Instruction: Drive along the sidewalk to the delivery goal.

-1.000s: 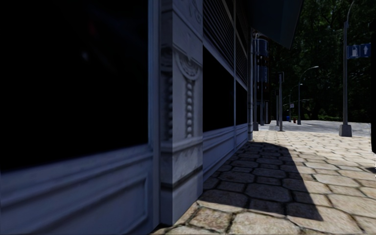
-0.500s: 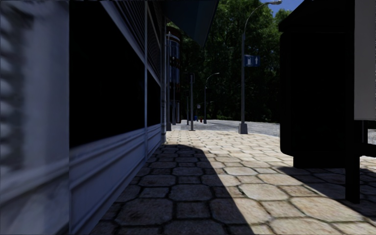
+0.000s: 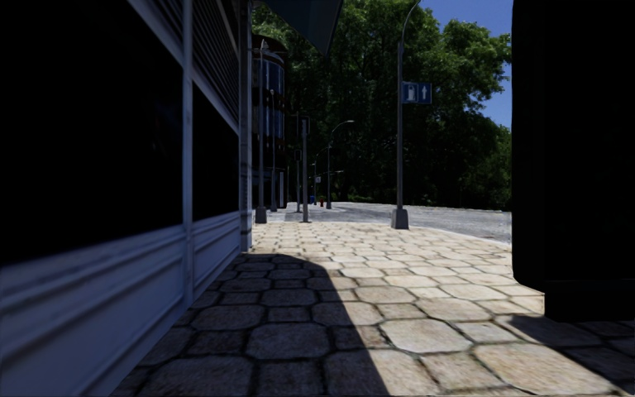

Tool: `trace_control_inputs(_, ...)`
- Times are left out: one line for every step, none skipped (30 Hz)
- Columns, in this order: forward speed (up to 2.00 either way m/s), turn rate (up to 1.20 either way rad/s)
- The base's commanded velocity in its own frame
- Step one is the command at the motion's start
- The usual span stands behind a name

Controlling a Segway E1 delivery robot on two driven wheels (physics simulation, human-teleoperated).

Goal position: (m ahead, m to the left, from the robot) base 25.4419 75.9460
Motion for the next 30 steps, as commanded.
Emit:
trace_control_inputs(2.00, 0.00)
trace_control_inputs(2.00, 0.00)
trace_control_inputs(2.00, 0.00)
trace_control_inputs(2.00, 0.00)
trace_control_inputs(2.00, 0.00)
trace_control_inputs(2.00, 0.00)
trace_control_inputs(2.00, 0.00)
trace_control_inputs(2.00, 0.00)
trace_control_inputs(2.00, 0.00)
trace_control_inputs(2.00, 0.00)
trace_control_inputs(2.00, 0.00)
trace_control_inputs(2.00, 0.00)
trace_control_inputs(2.00, 0.00)
trace_control_inputs(2.00, 0.00)
trace_control_inputs(2.00, 0.00)
trace_control_inputs(2.00, 0.00)
trace_control_inputs(2.00, 0.00)
trace_control_inputs(2.00, 0.00)
trace_control_inputs(2.00, 0.00)
trace_control_inputs(2.00, 0.00)
trace_control_inputs(2.00, 0.00)
trace_control_inputs(2.00, 0.00)
trace_control_inputs(2.00, 0.00)
trace_control_inputs(2.00, 0.00)
trace_control_inputs(2.00, 0.00)
trace_control_inputs(2.00, 0.00)
trace_control_inputs(2.00, 0.00)
trace_control_inputs(2.00, 0.00)
trace_control_inputs(2.00, 0.00)
trace_control_inputs(2.00, 0.00)
